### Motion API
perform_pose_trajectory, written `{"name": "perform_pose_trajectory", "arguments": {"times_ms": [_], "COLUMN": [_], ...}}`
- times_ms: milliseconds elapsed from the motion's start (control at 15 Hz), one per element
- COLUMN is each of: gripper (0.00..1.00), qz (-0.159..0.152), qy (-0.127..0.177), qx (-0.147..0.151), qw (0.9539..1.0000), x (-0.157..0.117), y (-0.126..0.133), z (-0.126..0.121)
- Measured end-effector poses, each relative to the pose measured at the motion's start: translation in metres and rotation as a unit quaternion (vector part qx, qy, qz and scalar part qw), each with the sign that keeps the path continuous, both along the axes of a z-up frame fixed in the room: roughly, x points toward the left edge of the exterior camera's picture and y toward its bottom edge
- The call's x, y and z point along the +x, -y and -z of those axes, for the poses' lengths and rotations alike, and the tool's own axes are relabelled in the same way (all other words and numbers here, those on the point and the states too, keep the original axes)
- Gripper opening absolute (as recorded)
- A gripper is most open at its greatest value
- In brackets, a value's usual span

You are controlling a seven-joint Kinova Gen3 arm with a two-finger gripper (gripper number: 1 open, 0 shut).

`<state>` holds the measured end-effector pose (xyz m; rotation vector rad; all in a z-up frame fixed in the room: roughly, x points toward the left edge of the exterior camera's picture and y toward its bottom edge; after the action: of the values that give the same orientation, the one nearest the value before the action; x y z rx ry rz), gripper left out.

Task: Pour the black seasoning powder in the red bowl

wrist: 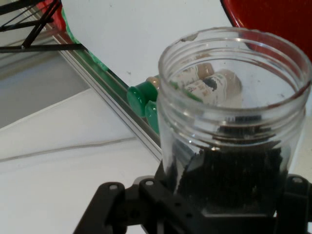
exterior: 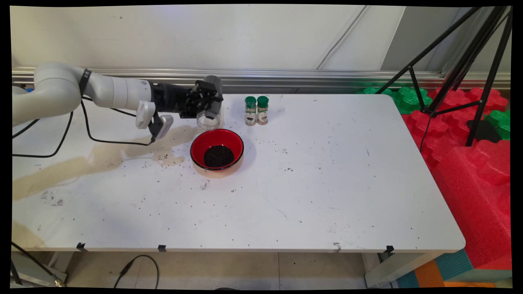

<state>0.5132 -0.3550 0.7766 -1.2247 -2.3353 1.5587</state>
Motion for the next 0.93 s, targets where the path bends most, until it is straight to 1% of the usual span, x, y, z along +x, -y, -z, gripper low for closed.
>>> {"name": "perform_pose_trajectory", "arguments": {"times_ms": [400,933], "gripper": [0.0,0.0], "qz": [0.007,0.019], "qy": [0.018,0.045], "qx": [-0.015,-0.037], "qw": [0.9997,0.9981], "x": [-0.0048,-0.007], "y": [0.0006,-0.0012], "z": [0.0014,0.0011]}}
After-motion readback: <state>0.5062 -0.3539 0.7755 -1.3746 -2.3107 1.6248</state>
